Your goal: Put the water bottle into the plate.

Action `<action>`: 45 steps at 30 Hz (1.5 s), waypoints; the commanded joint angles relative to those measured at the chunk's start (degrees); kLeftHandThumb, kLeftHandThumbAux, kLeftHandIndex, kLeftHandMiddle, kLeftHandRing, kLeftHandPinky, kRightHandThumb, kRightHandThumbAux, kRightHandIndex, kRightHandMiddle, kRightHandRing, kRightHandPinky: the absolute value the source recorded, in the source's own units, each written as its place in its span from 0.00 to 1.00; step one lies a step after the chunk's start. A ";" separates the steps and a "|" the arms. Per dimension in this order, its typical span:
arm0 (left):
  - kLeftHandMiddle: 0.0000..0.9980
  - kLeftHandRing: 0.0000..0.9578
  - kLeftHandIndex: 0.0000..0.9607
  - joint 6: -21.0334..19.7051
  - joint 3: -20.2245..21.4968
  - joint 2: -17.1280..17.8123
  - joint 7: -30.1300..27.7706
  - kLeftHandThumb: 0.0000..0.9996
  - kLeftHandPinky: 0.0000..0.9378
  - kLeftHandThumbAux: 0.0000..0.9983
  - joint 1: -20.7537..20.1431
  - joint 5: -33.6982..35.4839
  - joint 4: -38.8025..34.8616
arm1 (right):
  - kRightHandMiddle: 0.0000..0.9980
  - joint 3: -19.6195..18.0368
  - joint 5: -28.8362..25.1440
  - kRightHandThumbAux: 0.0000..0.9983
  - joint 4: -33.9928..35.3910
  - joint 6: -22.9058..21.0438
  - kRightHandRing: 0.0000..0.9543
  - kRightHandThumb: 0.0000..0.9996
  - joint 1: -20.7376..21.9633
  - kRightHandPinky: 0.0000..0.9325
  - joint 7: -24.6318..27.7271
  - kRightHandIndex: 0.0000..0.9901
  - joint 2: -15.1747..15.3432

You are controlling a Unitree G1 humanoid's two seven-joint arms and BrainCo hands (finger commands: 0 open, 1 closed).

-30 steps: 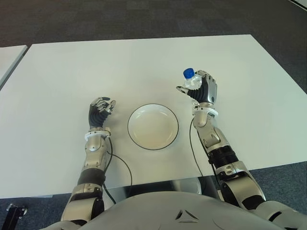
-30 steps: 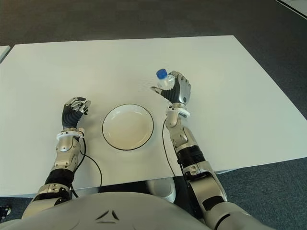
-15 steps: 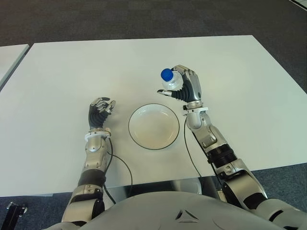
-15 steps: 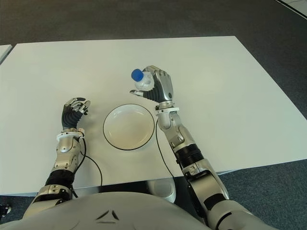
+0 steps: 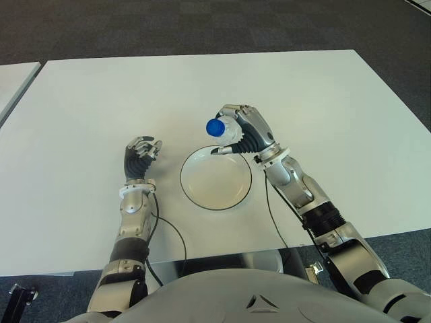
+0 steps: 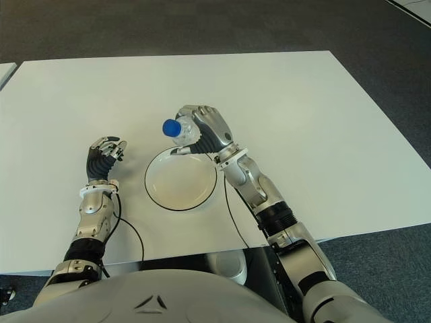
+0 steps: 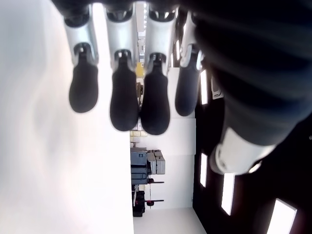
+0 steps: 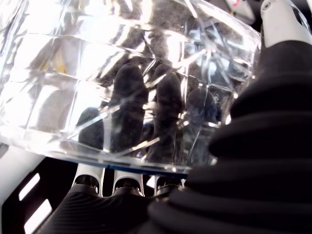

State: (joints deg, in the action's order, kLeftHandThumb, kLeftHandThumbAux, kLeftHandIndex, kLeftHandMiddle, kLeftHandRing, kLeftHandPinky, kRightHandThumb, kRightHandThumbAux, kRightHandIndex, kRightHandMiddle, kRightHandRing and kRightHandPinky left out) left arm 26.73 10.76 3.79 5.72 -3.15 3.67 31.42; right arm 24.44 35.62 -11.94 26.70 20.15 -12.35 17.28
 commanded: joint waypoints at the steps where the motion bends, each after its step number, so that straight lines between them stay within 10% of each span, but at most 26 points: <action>1: 0.67 0.68 0.45 -1.79 0.15 -0.49 0.61 0.71 0.69 0.71 0.99 -0.18 -0.98 | 0.90 1.08 -1.97 0.72 -0.32 2.28 0.93 0.71 0.29 0.95 5.39 0.44 0.45; 31: 0.68 0.69 0.45 -2.14 0.21 -0.37 -0.31 0.71 0.70 0.71 1.79 0.67 -2.43 | 0.84 7.48 3.75 0.72 3.28 -2.05 0.87 0.70 -0.19 0.86 30.47 0.44 5.01; 38: 0.68 0.70 0.45 -1.71 0.07 0.11 0.03 0.71 0.70 0.71 1.70 -0.32 -1.96 | 0.54 7.40 2.31 0.73 4.94 -4.14 0.54 0.68 -1.32 0.53 35.12 0.42 4.66; 41: 0.68 0.70 0.45 -1.75 -0.03 0.39 0.56 0.71 0.70 0.71 1.64 -1.21 -1.73 | 0.30 7.94 3.57 0.72 5.98 -5.25 0.32 0.36 -1.44 0.35 36.69 0.25 4.79; 45: 0.68 0.70 0.45 -2.18 0.07 0.39 0.62 0.71 0.71 0.71 1.67 -1.28 -1.92 | 0.14 8.51 5.13 0.71 7.71 -7.14 0.15 0.20 -1.56 0.19 38.55 0.11 4.83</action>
State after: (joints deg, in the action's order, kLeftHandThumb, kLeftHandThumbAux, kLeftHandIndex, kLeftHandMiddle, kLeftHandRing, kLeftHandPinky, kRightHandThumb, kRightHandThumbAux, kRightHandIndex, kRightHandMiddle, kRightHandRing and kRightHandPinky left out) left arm 25.40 10.70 3.92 5.83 -1.72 3.05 29.26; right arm 32.37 39.67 -5.78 21.49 18.92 24.47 21.93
